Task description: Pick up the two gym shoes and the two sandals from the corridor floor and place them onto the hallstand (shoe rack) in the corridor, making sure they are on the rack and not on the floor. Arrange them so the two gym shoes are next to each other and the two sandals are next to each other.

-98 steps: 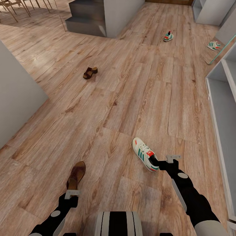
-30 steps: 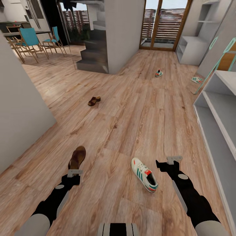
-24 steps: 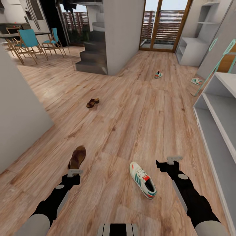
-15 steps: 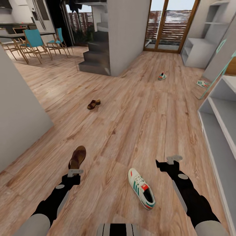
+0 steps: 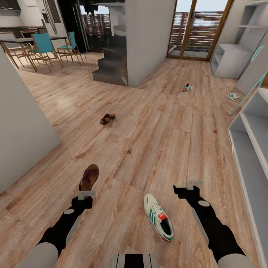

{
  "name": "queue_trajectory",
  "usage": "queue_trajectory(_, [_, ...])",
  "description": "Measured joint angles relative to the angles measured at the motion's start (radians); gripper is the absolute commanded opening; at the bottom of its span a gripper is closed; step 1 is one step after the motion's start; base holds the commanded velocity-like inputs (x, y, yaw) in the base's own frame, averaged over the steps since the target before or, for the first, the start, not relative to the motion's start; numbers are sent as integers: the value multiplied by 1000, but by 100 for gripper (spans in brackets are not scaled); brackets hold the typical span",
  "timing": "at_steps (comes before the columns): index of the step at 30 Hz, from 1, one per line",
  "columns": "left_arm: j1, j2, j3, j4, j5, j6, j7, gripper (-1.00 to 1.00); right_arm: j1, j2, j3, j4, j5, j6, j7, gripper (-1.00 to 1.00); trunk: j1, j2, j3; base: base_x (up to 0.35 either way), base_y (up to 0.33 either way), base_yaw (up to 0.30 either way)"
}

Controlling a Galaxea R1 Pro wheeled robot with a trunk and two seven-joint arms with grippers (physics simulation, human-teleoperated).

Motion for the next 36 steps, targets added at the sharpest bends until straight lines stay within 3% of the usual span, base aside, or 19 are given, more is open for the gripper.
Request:
queue_trajectory(6, [6,0,0,16,0,-15,12,-100,8,22,0,-14,-9,11,2,100,0,0,0,-5,0,0])
queue_trajectory(17, [6,0,-1,17,0,-17,13,-100,9,27,1,24,-10,10,2,100,1,0,0,-247,0,0])
queue_trajectory(25, [3,0,-2,10,1,-17,13,-100,10,28,2,48,-8,10,5,100,0,0,0,-60,0,0])
queue_trajectory(33, [-1,0,-2,3,-1,-15,12,-100,11,30,42,93,-10,-6,7,100,0,0,0,-2,0,0])
queue_trajectory(34, [-2,0,-2,3,-1,-15,12,-100,11,29,87,219,-11,-22,8,100,0,0,0,0,0,0])
queue_trajectory(36, [-2,0,-3,-7,0,-14,5,-100,11,26,94,334,-9,-74,8,100,0,0,0,0,0,0])
